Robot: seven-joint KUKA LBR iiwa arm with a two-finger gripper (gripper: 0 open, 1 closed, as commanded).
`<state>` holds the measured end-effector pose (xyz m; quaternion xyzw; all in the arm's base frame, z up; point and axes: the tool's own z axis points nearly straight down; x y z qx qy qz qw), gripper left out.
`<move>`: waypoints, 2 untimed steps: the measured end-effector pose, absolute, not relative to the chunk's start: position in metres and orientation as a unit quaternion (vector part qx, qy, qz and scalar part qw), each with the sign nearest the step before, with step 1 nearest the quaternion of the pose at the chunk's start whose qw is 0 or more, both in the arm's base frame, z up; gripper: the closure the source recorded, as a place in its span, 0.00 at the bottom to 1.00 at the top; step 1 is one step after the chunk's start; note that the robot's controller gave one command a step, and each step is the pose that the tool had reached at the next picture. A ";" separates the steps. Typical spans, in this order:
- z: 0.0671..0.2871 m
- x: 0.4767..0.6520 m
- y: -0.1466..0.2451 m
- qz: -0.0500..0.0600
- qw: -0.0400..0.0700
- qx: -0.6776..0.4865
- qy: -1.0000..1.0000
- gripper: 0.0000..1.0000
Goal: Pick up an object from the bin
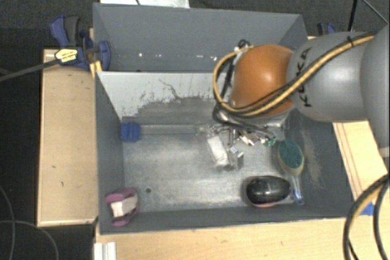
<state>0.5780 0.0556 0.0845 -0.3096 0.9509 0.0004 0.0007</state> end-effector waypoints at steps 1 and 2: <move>0.070 0.592 0.054 0.000 0.003 -0.388 0.922 0.00; 0.070 0.591 0.054 0.000 0.003 -0.385 0.923 1.00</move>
Offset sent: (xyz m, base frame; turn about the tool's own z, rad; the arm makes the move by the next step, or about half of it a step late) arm 0.0127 -0.0019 -0.0145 -0.1689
